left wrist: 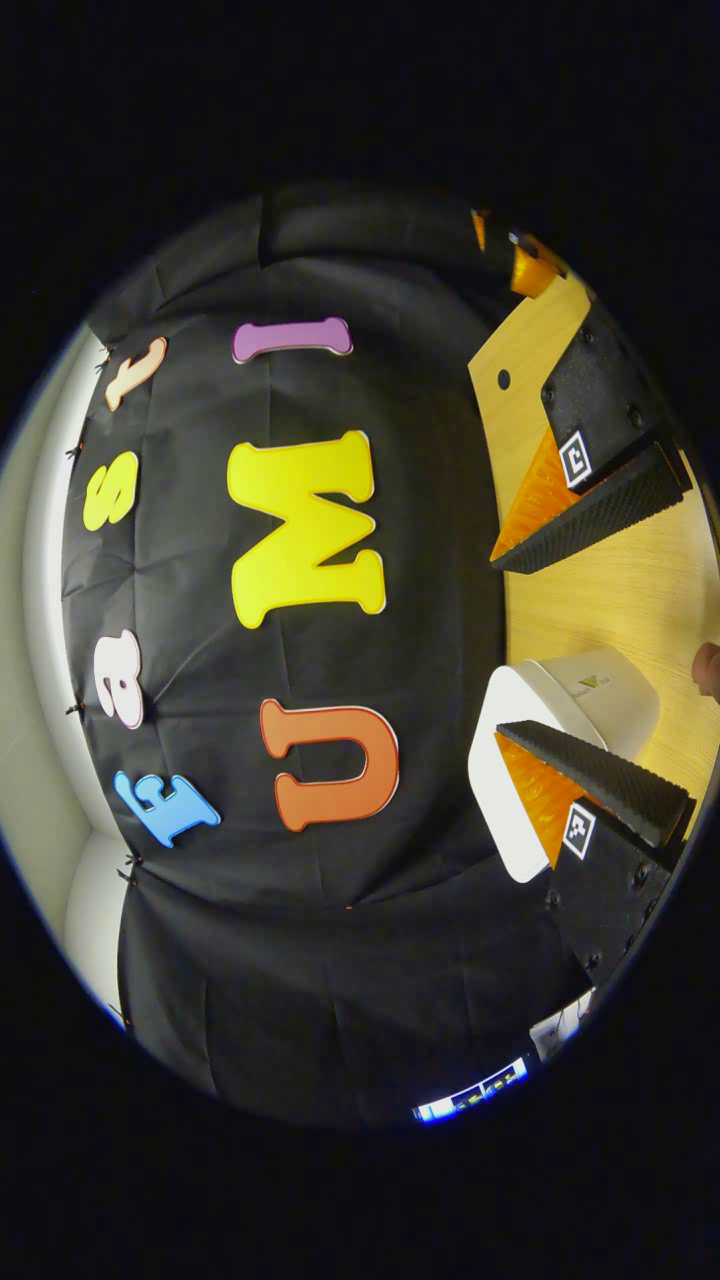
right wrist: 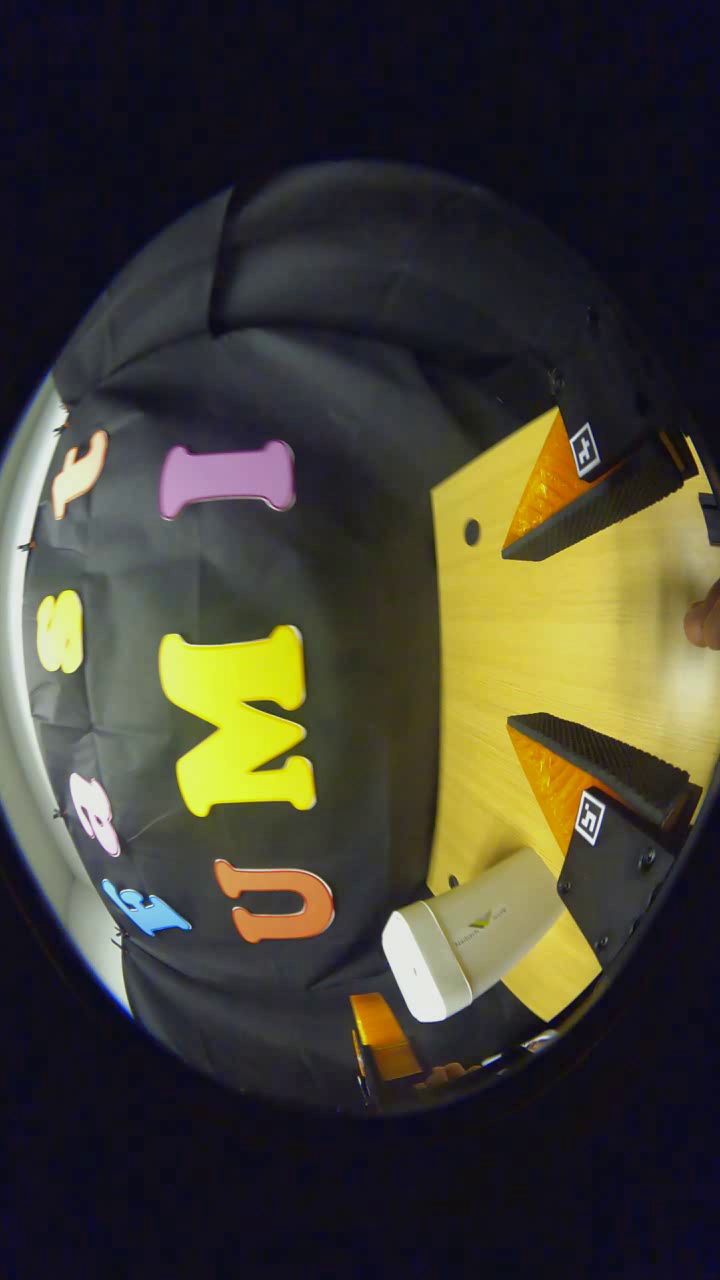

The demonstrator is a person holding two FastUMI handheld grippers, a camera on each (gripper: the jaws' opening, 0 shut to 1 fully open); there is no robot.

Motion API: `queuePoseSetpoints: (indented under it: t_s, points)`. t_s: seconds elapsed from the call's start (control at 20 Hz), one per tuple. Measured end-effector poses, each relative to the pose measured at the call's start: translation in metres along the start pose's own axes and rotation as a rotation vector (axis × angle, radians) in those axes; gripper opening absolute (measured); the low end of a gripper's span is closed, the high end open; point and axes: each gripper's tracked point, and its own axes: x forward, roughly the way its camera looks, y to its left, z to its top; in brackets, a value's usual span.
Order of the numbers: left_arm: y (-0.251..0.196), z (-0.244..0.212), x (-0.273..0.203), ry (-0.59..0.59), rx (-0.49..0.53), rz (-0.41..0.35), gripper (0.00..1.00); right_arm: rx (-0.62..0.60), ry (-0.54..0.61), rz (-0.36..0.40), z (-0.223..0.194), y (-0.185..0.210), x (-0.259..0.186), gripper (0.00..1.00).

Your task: Press the lid of the desktop garbage bin to open it, pick up the crumpled paper on the desktop and throw it into the bin, then pick up the pop can on the desktop and drop it into the bin, and finally close the garbage bin lid.

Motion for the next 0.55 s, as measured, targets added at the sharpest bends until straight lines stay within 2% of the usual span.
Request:
queuePoseSetpoints:
  t_s: [0.1,0.25,0.3,0.35,0.55]
  points:
    - [-0.009,-0.008,-0.008,-0.007,-0.011,-0.058,0.98,-0.012,-0.065,-0.03,0.018,0.013,-0.021,0.97]
    - [-0.013,-0.025,-0.025,0.021,-0.008,-0.114,0.98,-0.045,-0.111,-0.027,0.028,0.037,-0.044,0.97]
    - [-0.013,-0.027,-0.029,0.017,-0.023,-0.133,0.99,-0.063,-0.119,-0.023,0.028,0.043,-0.05,0.94]
    - [-0.014,-0.026,-0.032,0.016,-0.034,-0.146,0.98,-0.077,-0.121,-0.015,0.027,0.051,-0.054,0.97]
    - [-0.021,-0.029,-0.039,0.006,-0.019,-0.184,0.99,-0.083,-0.107,0.003,0.021,0.072,-0.06,0.94]
